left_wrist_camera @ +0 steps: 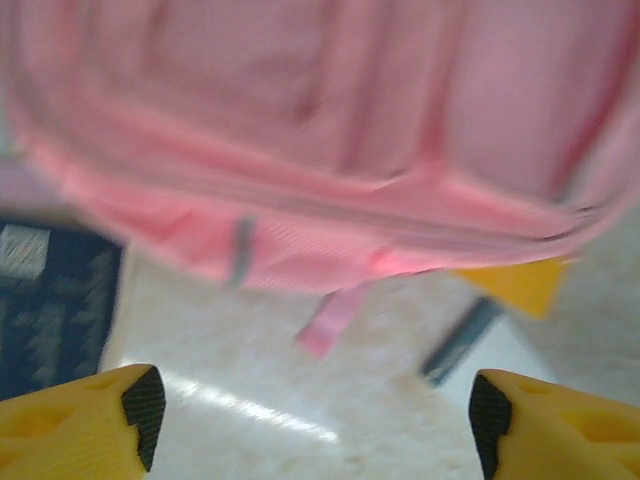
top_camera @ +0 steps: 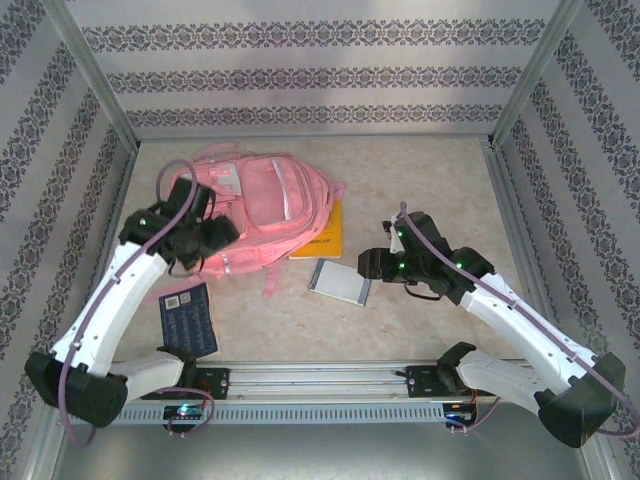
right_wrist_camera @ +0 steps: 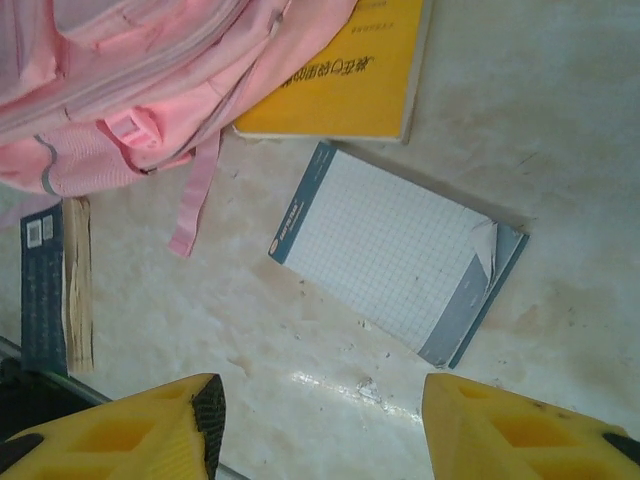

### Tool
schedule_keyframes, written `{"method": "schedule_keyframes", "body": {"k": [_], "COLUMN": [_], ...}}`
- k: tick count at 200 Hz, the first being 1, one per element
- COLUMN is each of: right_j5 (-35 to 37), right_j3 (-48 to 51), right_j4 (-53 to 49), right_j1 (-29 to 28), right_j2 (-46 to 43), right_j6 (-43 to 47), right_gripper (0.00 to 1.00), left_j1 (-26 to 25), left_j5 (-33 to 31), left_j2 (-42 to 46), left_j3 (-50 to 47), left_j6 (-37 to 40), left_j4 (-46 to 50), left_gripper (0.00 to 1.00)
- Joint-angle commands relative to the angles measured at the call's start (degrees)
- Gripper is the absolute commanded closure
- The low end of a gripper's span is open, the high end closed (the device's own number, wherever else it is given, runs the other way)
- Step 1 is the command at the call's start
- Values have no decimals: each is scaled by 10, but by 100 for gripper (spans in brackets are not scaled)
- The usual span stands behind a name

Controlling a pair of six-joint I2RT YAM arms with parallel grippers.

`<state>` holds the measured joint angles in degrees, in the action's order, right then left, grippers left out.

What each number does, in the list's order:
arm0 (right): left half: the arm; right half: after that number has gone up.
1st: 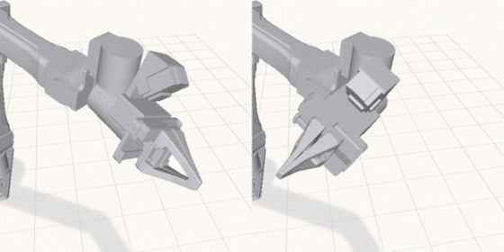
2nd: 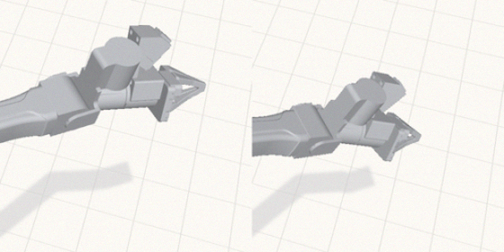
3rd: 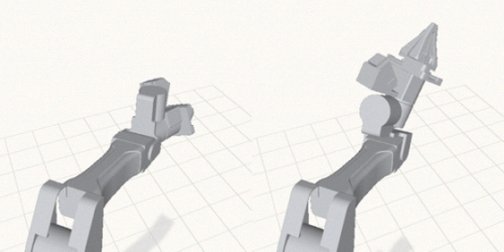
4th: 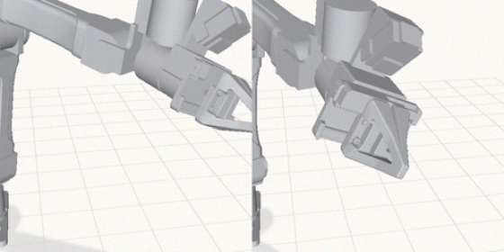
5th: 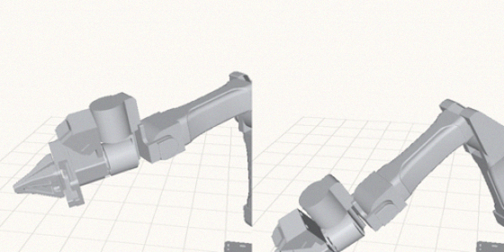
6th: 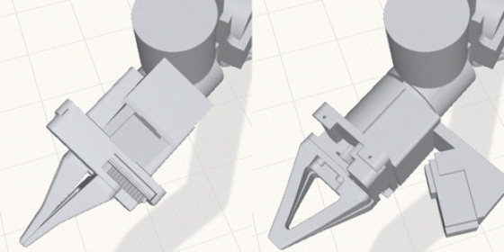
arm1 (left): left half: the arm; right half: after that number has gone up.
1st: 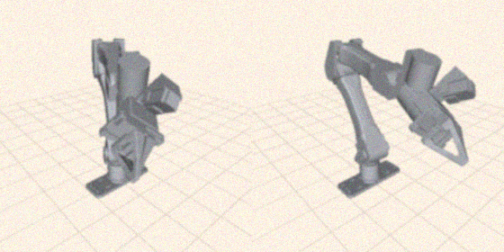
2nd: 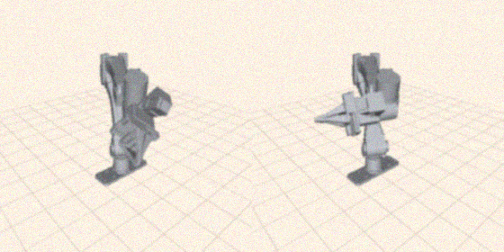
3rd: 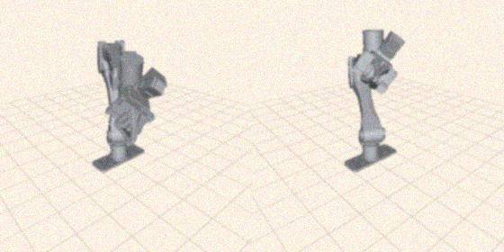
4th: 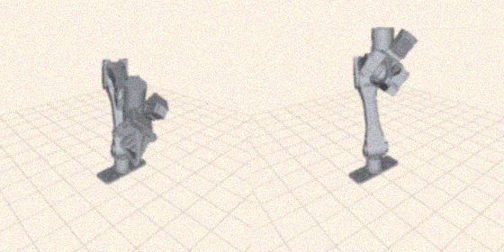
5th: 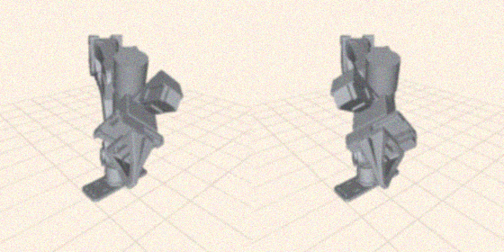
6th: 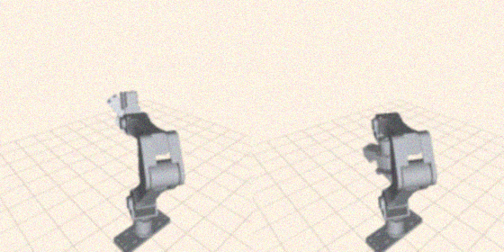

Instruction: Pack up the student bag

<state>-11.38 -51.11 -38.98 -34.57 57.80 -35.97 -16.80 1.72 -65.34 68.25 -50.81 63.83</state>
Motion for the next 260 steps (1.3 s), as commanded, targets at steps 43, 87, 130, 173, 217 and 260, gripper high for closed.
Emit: {"method": "schedule_keyframes", "body": {"k": [43,87,130,173,217,260], "right_j5": [-5,-23,-44,-51,-74,-96], "right_j3": [-2,12,18,18,34,50], "right_j4": [16,22,35,40,65,87], "right_j1": [-25,-27,-28,-28,-29,-33], "right_j2": [23,2,-5,3,25,56], "right_j6": [-12,-19,-25,-24,-32,-36], "right_gripper": [42,41,40,40,40,40], "left_j1": [1,2,1,-6,-73,-151], "left_j5": [-32,-9,26,186,249,279], "left_j2": [-19,-31,-79,-86,-90,-111], "left_j3": [-183,-279,-329,-385,-378,-336], "left_j6": [-62,-61,-32,-18,-45,-96], "left_j4": [21,-72,-161,-303,-357,-461], "left_gripper": [17,18,22,34,37,34]}}
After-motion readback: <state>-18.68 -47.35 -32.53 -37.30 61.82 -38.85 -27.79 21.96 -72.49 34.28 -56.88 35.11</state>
